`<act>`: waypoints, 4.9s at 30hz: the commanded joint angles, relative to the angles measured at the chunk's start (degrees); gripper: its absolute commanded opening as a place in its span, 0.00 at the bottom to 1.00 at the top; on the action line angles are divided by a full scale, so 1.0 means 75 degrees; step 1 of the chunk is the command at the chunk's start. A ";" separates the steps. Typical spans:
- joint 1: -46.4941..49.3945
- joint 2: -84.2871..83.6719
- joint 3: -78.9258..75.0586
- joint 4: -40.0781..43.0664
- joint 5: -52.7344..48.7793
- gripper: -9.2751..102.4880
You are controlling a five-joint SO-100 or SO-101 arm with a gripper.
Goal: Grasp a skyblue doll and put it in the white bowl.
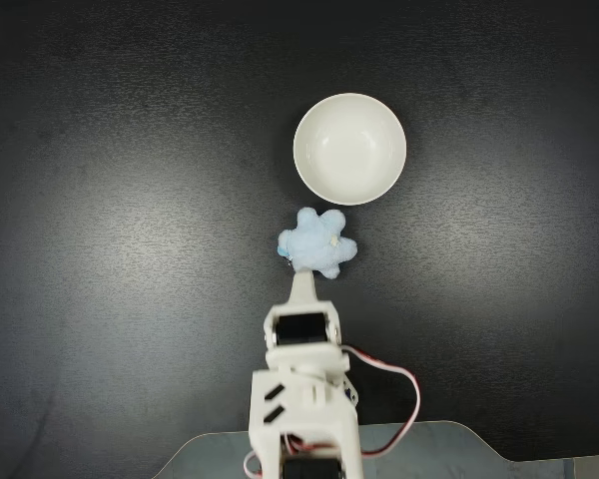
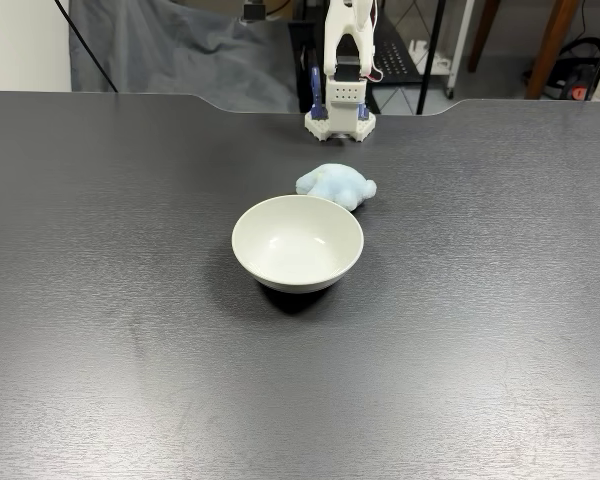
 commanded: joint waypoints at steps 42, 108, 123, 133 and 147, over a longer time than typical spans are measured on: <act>0.0855 -0.2813 0.2590 0.0387 -0.6656 0.18; 0.1852 -0.5777 0.2672 -0.1313 -0.6691 0.60; 0.1758 -0.6973 0.2566 -0.1324 -0.6680 0.60; 0.1746 -0.7242 0.2555 -0.1887 -0.6668 0.60; 0.1840 -0.7430 0.2566 -0.2098 -0.6609 0.60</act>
